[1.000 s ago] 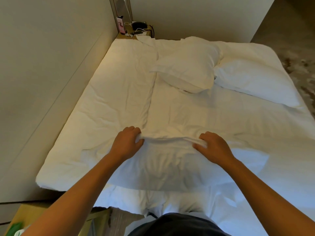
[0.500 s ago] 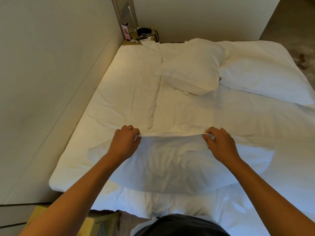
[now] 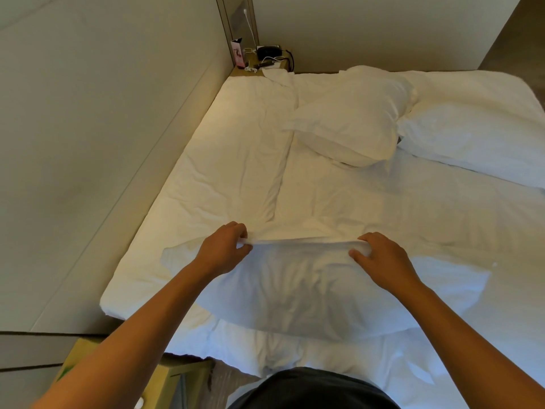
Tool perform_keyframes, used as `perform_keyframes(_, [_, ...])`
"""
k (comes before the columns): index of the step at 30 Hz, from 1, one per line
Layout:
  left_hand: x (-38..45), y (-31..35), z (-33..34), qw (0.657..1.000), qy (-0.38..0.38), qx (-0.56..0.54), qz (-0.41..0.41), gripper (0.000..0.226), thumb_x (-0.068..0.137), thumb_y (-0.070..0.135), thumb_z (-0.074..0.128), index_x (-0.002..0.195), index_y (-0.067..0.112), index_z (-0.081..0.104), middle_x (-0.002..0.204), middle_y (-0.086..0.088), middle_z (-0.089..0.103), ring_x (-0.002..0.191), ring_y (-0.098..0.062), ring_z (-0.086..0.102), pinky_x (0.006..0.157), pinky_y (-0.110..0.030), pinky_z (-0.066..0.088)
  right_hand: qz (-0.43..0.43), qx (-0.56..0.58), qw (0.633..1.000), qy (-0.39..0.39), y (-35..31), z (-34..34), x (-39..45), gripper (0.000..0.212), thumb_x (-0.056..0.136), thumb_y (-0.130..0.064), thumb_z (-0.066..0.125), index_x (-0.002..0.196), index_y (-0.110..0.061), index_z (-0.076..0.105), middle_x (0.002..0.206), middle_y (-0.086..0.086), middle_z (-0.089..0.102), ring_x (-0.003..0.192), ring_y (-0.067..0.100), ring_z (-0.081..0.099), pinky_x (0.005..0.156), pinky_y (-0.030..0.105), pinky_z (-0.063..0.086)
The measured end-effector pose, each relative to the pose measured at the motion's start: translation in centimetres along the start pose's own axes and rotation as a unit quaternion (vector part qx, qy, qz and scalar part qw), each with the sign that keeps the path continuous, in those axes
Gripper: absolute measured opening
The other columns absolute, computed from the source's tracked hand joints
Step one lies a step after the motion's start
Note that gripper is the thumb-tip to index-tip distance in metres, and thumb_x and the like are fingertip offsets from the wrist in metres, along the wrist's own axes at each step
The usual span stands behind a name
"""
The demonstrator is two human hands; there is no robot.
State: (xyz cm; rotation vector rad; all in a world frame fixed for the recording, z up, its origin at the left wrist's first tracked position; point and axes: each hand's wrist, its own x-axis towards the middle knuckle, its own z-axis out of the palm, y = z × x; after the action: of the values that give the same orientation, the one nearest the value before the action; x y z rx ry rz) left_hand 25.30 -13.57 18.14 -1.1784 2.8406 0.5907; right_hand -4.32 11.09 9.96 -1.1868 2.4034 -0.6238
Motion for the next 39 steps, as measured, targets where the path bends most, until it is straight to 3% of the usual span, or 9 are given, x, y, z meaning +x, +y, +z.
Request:
perform_keyframes(3, [0.2,-0.4,0.8,0.999,-0.018,-0.028,-0.019,0.022,0.093,0.032,0.068,0.096,0.012,0.060,0.094,-0.003,0.060,0.080,-0.024,0.057,0.067,-0.032,0.044,-0.008,-0.005,1.000,0.016,0.3,0.3,0.2,0.029,0.095,-0.046,0.070,0.098,-0.017,0.065,0.094,-0.001,0.063,0.081,0.022,0.064,0.060,0.027,0.041])
perform_keyframes(6, [0.4,-0.8,1.6,0.996,-0.044,-0.052,-0.051,0.026,0.093,0.031,0.067,0.083,0.011,0.054,0.078,-0.002,0.056,0.069,-0.022,0.051,0.059,-0.029,0.037,-0.023,-0.006,0.999,0.025,0.6,0.3,0.4,0.028,0.093,-0.043,0.075,0.094,-0.016,0.066,0.087,-0.001,0.060,0.079,0.021,0.059,0.063,0.030,0.043])
perform_keyframes(10, [0.4,-1.2,2.6,0.994,-0.064,-0.060,-0.066,0.026,0.096,0.037,0.063,0.085,0.019,0.048,0.073,0.004,0.055,0.063,-0.015,0.050,0.056,-0.026,0.037,-0.042,0.006,0.999,0.018,1.0,1.0,0.3,0.027,0.098,-0.039,0.068,0.081,-0.025,0.052,0.079,-0.007,0.051,0.071,0.018,0.055,0.056,0.027,0.037])
perform_keyframes(15, [-0.1,-0.8,3.1,0.995,-0.050,-0.068,-0.062,0.022,0.100,0.035,0.059,0.116,0.022,0.053,0.091,0.001,0.068,0.079,-0.020,0.064,0.070,-0.033,0.052,-0.030,0.055,0.998,0.018,1.7,1.7,0.8,0.019,0.104,-0.037,0.059,0.090,-0.026,0.053,0.070,-0.011,0.053,0.062,0.004,0.053,0.053,0.023,0.036])
perform_keyframes(17, [-0.2,-0.2,3.8,0.995,-0.034,-0.051,-0.084,0.015,0.102,0.032,0.055,0.107,0.019,0.060,0.084,0.003,0.067,0.075,-0.019,0.062,0.067,-0.033,0.049,-0.050,0.078,0.996,0.003,2.3,1.5,2.3,0.015,0.104,-0.035,0.059,0.093,-0.029,0.053,0.068,-0.013,0.054,0.062,0.003,0.054,0.053,0.021,0.036])
perform_keyframes(21, [-0.6,0.1,3.9,0.991,-0.014,-0.032,-0.131,0.027,0.104,0.027,0.051,0.083,0.011,0.058,0.068,-0.004,0.062,0.065,-0.024,0.059,0.064,-0.041,0.048,-0.056,0.089,0.994,-0.004,2.1,1.6,3.6,0.015,0.103,-0.032,0.061,0.090,-0.029,0.055,0.064,-0.012,0.057,0.059,0.003,0.056,0.052,0.024,0.038])
perform_keyframes(28, [-2.1,0.7,3.6,0.993,0.010,-0.036,-0.109,0.026,0.103,0.022,0.051,0.084,0.009,0.062,0.074,-0.007,0.066,0.071,-0.025,0.061,0.067,-0.039,0.049,-0.016,0.132,0.990,0.047,0.9,0.7,1.1,0.013,0.101,-0.036,0.065,0.096,-0.029,0.074,0.073,-0.020,0.065,0.068,-0.004,0.061,0.060,0.014,0.042])
perform_keyframes(34, [-2.0,0.6,2.6,0.992,0.019,-0.049,-0.113,0.027,0.100,0.016,0.053,0.079,0.001,0.058,0.068,-0.014,0.062,0.066,-0.031,0.059,0.064,-0.046,0.048,-0.015,0.175,0.981,0.079,-0.2,-1.1,1.1,0.020,0.103,-0.038,0.061,0.091,-0.028,0.073,0.075,-0.013,0.071,0.071,0.005,0.067,0.065,0.021,0.049])
perform_keyframes(39, [-2.4,-0.4,0.1,0.993,0.071,-0.063,-0.077,0.023,0.103,0.021,0.050,0.084,0.015,0.060,0.068,-0.001,0.063,0.064,-0.023,0.061,0.059,-0.039,0.048,-0.010,0.146,0.979,0.139,-4.2,-2.3,-0.1,0.020,0.104,-0.030,0.059,0.096,-0.021,0.075,0.085,-0.005,0.073,0.080,0.015,0.068,0.070,0.031,0.053])
